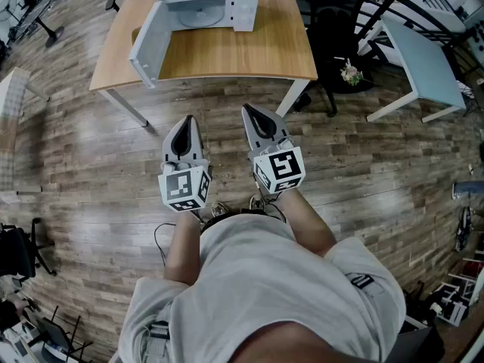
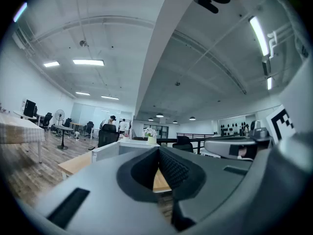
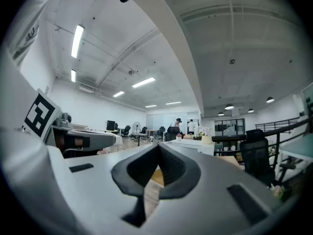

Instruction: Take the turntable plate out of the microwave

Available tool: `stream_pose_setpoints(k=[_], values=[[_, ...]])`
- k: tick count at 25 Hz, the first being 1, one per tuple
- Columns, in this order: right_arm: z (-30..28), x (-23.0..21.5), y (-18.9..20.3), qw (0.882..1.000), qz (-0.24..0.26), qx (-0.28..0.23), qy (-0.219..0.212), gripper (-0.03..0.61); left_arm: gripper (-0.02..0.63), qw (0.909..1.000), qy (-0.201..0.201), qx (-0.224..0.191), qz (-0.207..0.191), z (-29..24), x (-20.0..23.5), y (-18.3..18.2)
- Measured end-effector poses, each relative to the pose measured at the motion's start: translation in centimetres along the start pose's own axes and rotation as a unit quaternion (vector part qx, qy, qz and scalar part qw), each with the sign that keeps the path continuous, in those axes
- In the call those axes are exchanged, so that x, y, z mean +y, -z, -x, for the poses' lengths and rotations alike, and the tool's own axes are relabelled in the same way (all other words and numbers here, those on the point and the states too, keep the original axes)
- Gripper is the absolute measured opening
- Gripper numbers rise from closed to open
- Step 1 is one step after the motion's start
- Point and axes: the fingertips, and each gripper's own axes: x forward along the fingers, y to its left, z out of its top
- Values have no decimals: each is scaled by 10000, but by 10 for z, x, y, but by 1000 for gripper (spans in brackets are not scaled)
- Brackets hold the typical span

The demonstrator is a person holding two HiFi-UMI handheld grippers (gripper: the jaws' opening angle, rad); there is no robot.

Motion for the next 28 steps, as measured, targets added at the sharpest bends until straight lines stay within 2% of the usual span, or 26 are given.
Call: stream_pose_setpoints(k=[10, 14, 17, 20, 28], values=[[2, 49, 49, 9990, -223, 399, 20, 5, 12, 9981, 329, 493, 158, 24, 25, 50], [-13, 50, 63, 9977, -338, 577, -85, 57, 21, 9971, 383, 584, 297, 7, 36, 56], [-29, 40, 64, 9977, -374, 557, -72, 58, 34, 9968, 372, 583, 400, -12, 43, 57], [-51, 25, 64, 9981, -348, 510, -89, 58, 51, 9970, 399, 571, 323, -38, 44, 55], [-133, -37, 74, 9979, -424, 457, -192, 57, 58, 9972, 300, 640, 236, -137, 64, 59]])
